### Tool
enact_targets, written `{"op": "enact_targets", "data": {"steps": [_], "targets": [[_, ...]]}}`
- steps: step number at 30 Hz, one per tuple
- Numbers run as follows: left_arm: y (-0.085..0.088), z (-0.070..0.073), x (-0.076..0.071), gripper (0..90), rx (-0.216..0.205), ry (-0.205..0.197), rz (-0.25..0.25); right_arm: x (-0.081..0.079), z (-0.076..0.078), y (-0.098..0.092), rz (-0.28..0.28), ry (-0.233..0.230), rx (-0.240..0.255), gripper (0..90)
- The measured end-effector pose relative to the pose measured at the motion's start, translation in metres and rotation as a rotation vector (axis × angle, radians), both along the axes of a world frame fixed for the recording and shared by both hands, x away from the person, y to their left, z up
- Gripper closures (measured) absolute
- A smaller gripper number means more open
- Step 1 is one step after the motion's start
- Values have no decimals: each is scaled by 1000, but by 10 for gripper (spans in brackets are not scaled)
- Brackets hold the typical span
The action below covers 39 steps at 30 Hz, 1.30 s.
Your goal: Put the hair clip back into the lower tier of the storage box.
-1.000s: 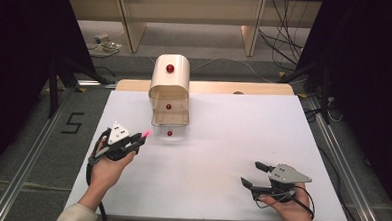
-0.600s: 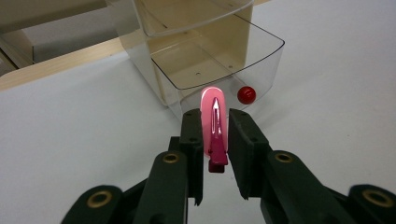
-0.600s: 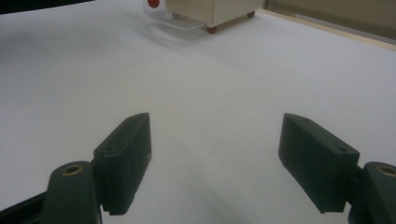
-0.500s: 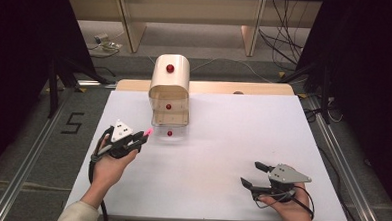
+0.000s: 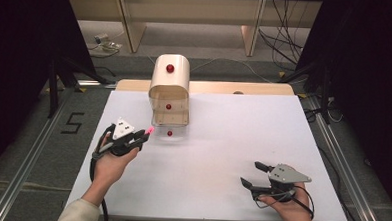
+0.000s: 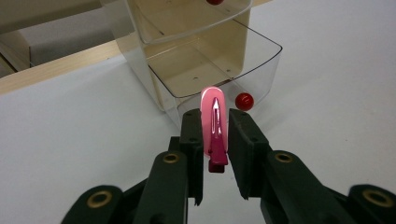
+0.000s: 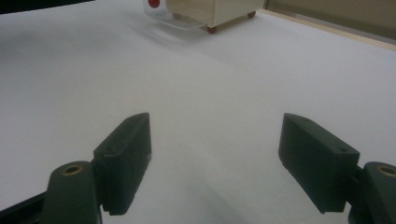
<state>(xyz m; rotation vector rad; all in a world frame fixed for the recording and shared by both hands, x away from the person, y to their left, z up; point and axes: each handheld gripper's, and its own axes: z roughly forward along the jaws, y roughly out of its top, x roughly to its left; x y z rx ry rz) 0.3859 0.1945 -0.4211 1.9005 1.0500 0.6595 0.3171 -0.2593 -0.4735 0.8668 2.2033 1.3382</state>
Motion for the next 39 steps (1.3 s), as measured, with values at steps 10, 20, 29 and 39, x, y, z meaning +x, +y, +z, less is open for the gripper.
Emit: {"op": "enact_targets", "data": {"steps": [10,20,29,39], "targets": [[-1,2,3,760,3,10,-5,0,0,0,3,0,3,265],[-2,5,5,760,-4,10,-7,1,-1,1,9,-3,1,264],[-3,10,8,760,-4,12,-17,1,-1,1,9,4,1,264],[-4,13,11,760,-4,18,-20,1,-1,1,9,5,1,264]]}}
